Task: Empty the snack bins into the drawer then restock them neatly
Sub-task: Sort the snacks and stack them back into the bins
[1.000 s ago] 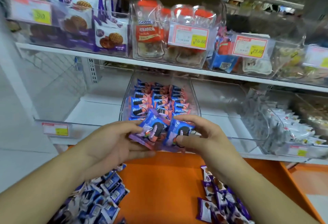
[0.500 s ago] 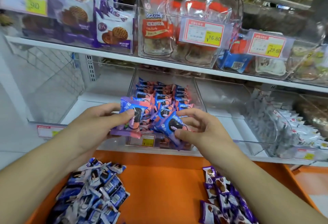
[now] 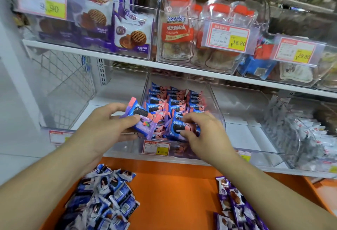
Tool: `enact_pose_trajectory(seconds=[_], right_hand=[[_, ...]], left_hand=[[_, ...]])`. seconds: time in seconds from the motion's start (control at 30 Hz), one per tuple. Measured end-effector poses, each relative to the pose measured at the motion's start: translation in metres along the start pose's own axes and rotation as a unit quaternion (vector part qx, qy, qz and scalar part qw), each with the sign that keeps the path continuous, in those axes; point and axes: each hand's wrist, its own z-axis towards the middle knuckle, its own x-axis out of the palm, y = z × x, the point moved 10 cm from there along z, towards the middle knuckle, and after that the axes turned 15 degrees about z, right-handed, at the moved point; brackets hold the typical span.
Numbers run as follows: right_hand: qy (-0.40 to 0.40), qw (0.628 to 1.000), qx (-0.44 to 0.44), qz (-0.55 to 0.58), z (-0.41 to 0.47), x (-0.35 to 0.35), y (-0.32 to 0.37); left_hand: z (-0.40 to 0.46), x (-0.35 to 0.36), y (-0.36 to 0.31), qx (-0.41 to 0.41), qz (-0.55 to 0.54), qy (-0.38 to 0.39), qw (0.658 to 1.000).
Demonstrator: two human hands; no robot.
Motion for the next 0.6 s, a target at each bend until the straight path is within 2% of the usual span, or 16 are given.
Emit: enact_pose_trajectory(seconds=[0.1,0.3,0.43,0.5,0.6], right_hand=[[-0.022,1.0,-0.017,0.002,0.008,-0.002,-0.001],[0.051,0.997,-0.045,-0.036,0.006,0.016,-0.011],[0.048,0.997,-0.049,-0.027,0.006,0.008,-0.011],[0.046,0.998,-0.052,0.006,0.004,0.002,0.001],[0.067,0.986,-0.028,0.148,0.004,0.003,0.027]], left_hand=[[0.003,0.001,0.003,0.005,0.038,0.003,0.999],[0.005,0.005,0.004,0.014,0.055,0.019,0.998],[0.004,0.012,0.004,0.019,0.056,0.035,0.998],[0.004,0.015,0.003,0.029,0.068,0.044,0.996],[0.002,0.023,0.001,0.052,0.084,0.063,0.993]])
